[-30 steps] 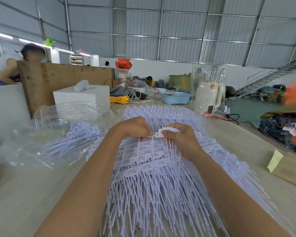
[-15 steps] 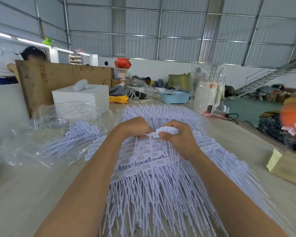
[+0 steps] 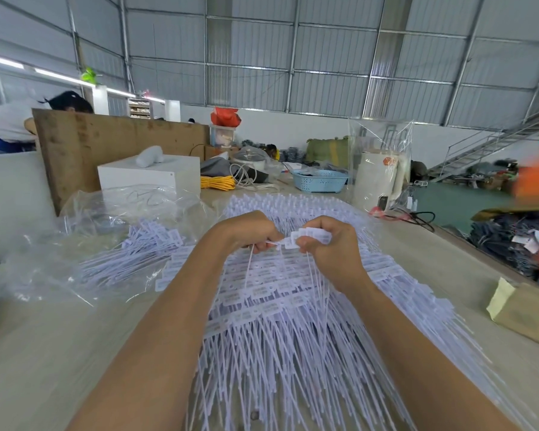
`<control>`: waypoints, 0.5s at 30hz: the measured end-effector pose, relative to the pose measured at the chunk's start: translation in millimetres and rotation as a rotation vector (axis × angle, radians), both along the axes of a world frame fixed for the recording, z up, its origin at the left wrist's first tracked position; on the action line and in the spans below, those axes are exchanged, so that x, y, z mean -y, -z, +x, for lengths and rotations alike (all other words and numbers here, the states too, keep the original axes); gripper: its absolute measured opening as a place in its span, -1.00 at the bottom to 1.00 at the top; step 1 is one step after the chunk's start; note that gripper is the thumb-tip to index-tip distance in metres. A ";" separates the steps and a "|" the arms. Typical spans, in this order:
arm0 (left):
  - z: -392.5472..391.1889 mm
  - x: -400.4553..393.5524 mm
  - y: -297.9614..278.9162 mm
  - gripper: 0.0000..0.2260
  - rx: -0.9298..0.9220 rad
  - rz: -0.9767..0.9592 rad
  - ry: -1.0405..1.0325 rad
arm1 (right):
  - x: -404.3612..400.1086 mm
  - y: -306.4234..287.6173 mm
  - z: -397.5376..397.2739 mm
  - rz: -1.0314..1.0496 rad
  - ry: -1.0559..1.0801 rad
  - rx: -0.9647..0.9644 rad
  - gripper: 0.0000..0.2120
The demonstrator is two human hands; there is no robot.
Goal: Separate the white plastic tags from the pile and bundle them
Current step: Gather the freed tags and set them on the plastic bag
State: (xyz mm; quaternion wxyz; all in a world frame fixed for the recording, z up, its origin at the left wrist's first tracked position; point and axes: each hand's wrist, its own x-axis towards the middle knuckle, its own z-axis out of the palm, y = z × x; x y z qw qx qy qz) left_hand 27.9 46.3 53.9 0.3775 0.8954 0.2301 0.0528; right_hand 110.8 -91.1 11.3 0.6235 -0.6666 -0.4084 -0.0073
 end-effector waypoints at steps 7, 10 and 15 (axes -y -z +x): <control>-12.6 -18.1 5.4 -0.67 -0.018 0.056 -0.004 | 57.4 -27.7 53.4 0.471 0.129 -0.512 -0.86; 0.7 -8.0 7.5 -0.61 0.009 0.209 0.025 | 56.5 -29.3 57.6 0.537 -0.040 -0.706 -0.90; 10.2 17.1 1.2 -0.61 0.189 0.249 0.041 | 31.0 -25.6 42.5 0.516 -0.254 -0.751 -0.94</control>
